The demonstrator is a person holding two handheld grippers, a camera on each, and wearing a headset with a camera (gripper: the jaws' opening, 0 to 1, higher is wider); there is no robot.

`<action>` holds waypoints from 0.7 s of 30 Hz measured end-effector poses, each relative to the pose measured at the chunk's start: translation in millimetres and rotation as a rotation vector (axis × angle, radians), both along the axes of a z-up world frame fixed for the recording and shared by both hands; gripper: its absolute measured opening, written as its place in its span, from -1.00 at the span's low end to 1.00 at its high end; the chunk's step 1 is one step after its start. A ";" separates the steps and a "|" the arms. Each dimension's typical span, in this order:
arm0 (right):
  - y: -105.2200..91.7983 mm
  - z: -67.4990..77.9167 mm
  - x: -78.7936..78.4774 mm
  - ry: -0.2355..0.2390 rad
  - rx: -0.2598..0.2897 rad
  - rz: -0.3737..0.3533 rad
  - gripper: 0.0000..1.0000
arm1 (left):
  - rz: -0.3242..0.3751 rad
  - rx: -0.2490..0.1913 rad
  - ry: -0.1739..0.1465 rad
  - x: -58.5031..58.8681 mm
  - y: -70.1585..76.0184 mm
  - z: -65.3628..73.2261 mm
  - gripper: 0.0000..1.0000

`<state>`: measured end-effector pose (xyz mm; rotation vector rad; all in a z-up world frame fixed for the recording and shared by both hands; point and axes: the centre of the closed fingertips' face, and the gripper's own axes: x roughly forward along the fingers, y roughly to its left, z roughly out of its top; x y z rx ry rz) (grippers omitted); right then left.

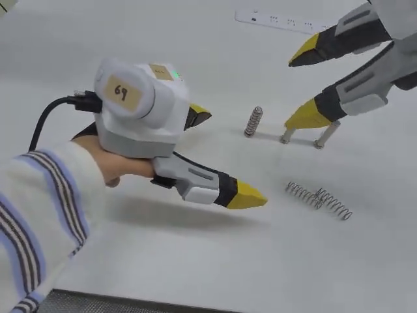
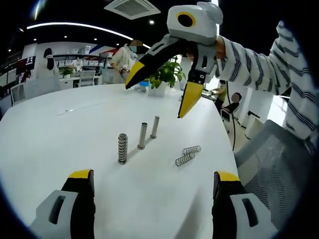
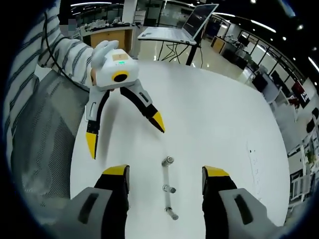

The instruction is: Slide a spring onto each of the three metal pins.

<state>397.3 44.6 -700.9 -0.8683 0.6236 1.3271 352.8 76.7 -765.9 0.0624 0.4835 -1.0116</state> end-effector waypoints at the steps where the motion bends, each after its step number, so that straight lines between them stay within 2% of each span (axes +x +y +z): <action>1: -3.4 0.0 -1.4 0.008 0.016 -0.016 0.15 | -0.001 0.001 0.002 -0.2 -0.3 -0.4 0.94; 3: -10.1 -2.0 -5.4 0.032 0.040 -0.045 0.15 | 0.001 0.000 0.005 -0.5 -0.7 -0.5 0.94; 7: -20.9 -4.0 -9.5 0.045 0.073 -0.098 0.21 | -0.004 -0.004 0.007 -2.7 -1.8 1.5 0.94; 10: -27.5 -1.8 -11.0 0.043 0.114 -0.146 0.32 | -0.006 0.000 0.007 -3.9 -1.0 2.4 0.94; 13: -38.7 -2.4 -14.8 0.019 0.114 -0.181 0.38 | -0.002 -0.003 0.004 -4.6 0.4 5.6 0.93; 14: -44.1 -3.6 -14.9 0.012 0.114 -0.201 0.39 | 0.002 -0.013 0.008 -4.4 0.7 7.1 0.93; 16: -50.6 -5.4 -17.6 0.019 0.124 -0.222 0.43 | 0.029 -0.075 0.039 -2.7 -0.5 13.2 0.92; 19: -59.6 -5.5 -19.5 0.021 0.173 -0.281 0.51 | 0.032 -0.047 0.013 1.2 3.7 13.7 0.92; 21: -66.4 -5.9 -21.5 0.023 0.215 -0.334 0.55 | 0.048 -0.064 0.014 4.3 6.5 16.4 0.92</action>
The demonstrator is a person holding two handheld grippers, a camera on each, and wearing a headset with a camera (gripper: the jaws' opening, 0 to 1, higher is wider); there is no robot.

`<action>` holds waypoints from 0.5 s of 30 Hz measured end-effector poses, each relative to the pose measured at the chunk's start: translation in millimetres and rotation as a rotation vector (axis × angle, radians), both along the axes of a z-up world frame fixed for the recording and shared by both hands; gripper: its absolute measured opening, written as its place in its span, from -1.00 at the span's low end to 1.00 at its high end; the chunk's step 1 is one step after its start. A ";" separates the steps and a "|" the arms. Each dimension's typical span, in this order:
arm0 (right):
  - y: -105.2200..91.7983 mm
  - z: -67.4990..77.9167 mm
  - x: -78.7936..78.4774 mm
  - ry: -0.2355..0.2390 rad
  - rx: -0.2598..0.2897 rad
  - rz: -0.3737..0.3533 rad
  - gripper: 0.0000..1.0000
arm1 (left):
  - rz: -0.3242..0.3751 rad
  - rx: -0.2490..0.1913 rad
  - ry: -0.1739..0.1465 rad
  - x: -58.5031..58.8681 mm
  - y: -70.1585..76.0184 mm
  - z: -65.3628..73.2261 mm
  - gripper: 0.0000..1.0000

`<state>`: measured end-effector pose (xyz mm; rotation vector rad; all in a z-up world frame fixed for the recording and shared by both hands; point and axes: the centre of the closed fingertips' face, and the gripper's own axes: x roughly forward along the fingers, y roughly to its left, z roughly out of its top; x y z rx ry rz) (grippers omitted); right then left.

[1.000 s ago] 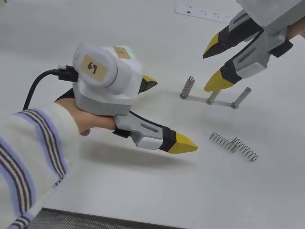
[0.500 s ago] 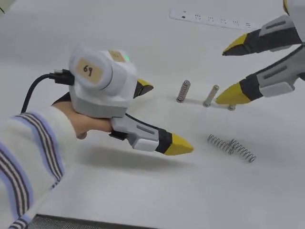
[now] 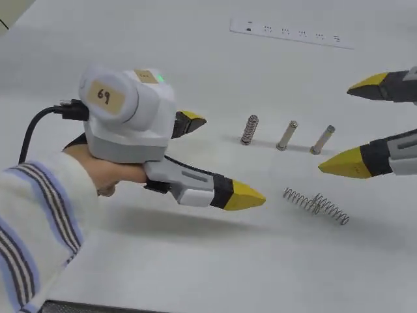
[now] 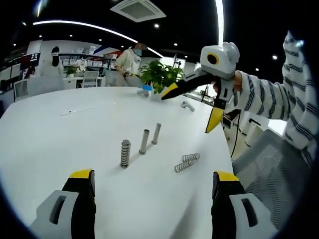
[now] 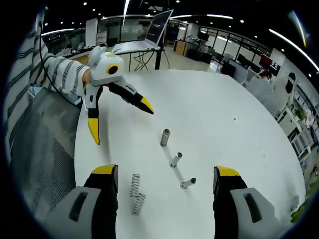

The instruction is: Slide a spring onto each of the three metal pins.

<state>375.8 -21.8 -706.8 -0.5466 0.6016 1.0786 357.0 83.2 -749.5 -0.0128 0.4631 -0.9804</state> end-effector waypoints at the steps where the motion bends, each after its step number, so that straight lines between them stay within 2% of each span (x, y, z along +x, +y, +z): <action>1: -2.7 -0.6 -4.8 0.003 0.020 -0.017 0.57 | 0.002 -0.004 0.001 0.5 1.3 1.0 0.91; 5: -13.1 -5.3 -13.7 0.011 0.066 -0.077 0.65 | -0.004 0.018 -0.004 -0.1 4.2 -1.4 0.91; 6: -16.0 -8.6 -15.6 0.022 0.080 -0.111 0.66 | -0.005 0.019 -0.002 -0.4 4.4 -1.9 0.91; 9: -19.9 -16.6 -21.6 0.036 0.087 -0.133 0.68 | -0.005 0.016 0.006 -1.1 4.1 -2.6 0.90; 15: -25.8 -25.9 -26.6 0.064 0.149 -0.185 0.78 | -0.010 0.010 0.007 -2.8 2.7 -0.4 0.90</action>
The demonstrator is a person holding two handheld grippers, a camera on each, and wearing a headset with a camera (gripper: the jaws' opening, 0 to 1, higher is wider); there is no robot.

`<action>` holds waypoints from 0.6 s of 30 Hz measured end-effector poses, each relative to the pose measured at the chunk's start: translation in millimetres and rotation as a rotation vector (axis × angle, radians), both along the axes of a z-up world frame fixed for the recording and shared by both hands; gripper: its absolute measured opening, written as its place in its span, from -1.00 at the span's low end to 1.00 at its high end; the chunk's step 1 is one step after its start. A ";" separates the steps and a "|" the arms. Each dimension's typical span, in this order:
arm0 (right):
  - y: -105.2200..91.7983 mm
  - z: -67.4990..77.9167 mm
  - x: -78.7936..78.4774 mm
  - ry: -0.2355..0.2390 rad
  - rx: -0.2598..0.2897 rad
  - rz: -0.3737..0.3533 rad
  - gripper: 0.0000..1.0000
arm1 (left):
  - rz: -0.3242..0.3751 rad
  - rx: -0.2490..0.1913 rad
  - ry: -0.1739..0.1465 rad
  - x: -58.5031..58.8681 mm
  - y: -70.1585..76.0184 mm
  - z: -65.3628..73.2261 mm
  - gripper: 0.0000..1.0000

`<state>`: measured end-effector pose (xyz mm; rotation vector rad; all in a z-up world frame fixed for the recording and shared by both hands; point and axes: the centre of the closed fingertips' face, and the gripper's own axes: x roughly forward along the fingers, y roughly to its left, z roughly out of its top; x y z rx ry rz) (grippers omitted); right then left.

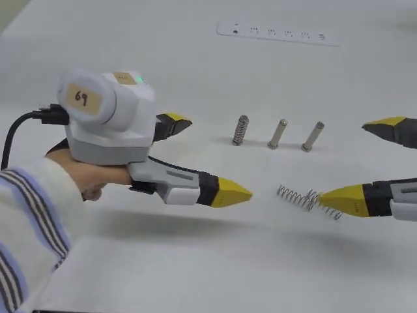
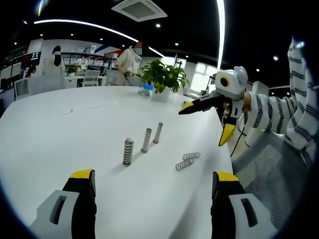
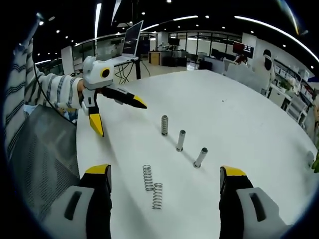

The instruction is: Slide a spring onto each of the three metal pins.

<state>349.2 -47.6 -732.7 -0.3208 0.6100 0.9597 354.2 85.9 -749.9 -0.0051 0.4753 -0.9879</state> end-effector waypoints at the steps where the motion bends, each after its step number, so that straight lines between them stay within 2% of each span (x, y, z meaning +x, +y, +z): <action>1: -1.2 -1.2 -1.2 0.003 0.011 -0.007 0.79 | -0.001 0.000 -0.002 0.2 0.6 0.5 0.90; 8: -10.8 -12.5 -4.9 0.021 0.047 -0.054 0.99 | 0.000 0.014 0.002 -4.1 4.2 0.8 0.89; 13: -12.3 -21.3 -10.0 0.036 0.045 -0.059 0.99 | 0.003 0.025 0.003 -5.9 6.4 -0.3 0.88; 18: -13.9 -21.5 -11.9 0.033 0.055 -0.074 0.99 | 0.002 0.036 0.009 -8.8 8.0 -2.5 0.88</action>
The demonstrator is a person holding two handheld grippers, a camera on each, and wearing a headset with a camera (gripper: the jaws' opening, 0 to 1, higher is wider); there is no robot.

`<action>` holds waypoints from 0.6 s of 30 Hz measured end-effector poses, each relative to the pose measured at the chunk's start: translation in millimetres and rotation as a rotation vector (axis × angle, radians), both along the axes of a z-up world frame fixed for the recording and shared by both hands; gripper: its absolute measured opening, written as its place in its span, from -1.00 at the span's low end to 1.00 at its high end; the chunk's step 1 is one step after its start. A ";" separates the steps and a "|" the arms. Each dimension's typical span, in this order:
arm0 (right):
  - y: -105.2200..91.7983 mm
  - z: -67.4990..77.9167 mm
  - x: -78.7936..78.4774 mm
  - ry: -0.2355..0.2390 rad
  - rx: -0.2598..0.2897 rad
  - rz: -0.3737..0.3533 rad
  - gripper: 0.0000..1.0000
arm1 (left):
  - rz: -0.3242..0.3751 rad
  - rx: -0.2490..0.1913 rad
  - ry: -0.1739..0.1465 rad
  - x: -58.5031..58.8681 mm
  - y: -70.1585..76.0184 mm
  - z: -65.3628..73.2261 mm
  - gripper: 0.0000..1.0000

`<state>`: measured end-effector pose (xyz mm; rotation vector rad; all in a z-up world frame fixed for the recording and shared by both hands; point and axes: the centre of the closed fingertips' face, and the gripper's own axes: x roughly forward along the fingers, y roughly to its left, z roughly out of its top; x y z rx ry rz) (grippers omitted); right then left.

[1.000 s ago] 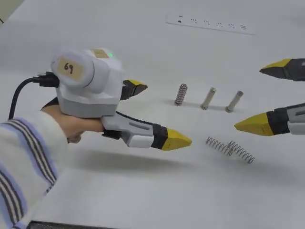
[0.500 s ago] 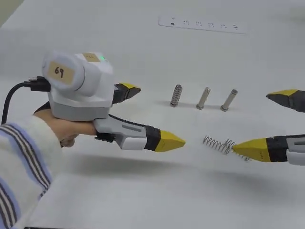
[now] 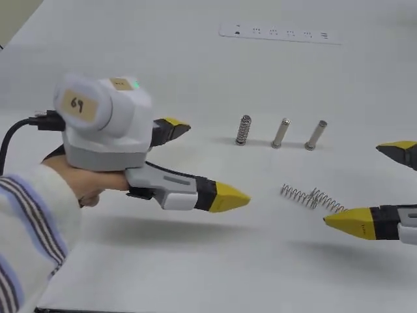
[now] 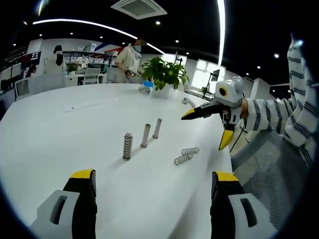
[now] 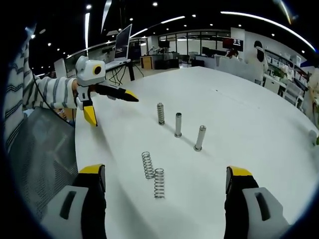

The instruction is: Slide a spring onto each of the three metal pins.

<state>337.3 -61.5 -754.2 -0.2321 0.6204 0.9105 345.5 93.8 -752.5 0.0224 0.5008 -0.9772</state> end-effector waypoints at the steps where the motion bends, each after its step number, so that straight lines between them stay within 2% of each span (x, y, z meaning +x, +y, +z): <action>1: -0.5 0.0 0.0 -0.001 0.001 -0.003 0.99 | 0.000 0.002 0.001 -0.3 0.3 -0.6 0.88; 4: -2.4 -0.1 -1.1 -0.002 0.004 -0.015 0.99 | -0.001 0.011 0.002 -1.9 0.5 -2.6 0.87; 6: -4.3 0.0 0.4 -0.002 0.009 -0.049 0.99 | -0.002 0.015 0.002 -2.9 0.1 -3.4 0.88; 9: -3.3 2.0 -0.6 -0.021 0.018 -0.054 0.99 | -0.004 0.014 0.002 -3.3 -0.9 -3.3 0.87; 18: -5.1 0.9 -3.4 -0.015 0.020 -0.060 0.99 | -0.022 0.034 -0.004 -0.7 -0.9 -6.3 0.86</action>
